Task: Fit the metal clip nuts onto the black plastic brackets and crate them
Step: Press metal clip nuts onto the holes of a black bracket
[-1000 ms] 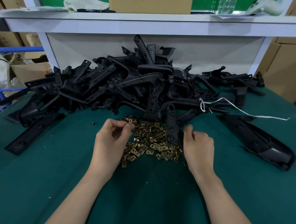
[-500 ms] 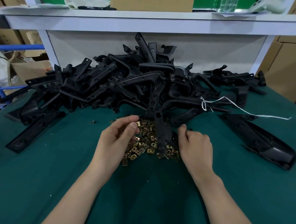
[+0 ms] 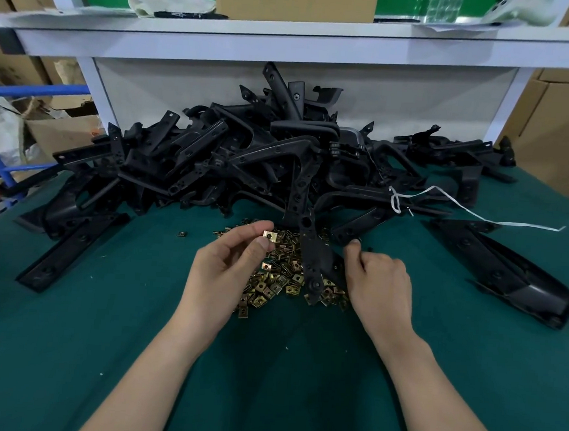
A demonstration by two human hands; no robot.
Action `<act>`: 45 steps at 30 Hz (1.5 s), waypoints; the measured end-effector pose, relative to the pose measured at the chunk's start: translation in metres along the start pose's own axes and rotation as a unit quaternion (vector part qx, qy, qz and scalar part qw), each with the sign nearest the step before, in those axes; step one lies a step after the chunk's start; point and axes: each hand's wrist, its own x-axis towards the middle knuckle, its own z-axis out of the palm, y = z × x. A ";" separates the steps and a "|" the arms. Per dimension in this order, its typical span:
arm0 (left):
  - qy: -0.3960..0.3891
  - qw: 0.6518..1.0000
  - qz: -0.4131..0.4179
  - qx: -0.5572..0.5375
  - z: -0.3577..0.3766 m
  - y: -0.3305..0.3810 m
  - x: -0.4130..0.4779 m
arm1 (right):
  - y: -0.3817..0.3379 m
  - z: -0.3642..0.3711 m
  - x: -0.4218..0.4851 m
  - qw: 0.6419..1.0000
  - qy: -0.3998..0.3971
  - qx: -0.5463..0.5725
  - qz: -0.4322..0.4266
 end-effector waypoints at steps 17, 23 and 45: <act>0.020 0.999 -0.013 0.022 0.000 -0.002 0.003 | 0.000 -0.001 0.000 1.000 -0.006 0.001 0.012; 0.010 1.000 -0.013 0.024 0.001 -0.003 0.003 | -0.001 -0.001 0.000 1.000 -0.003 -0.003 0.006; -0.037 0.999 -0.004 0.007 0.008 -0.002 -0.003 | -0.007 -0.003 -0.002 0.999 -0.029 -0.035 -0.003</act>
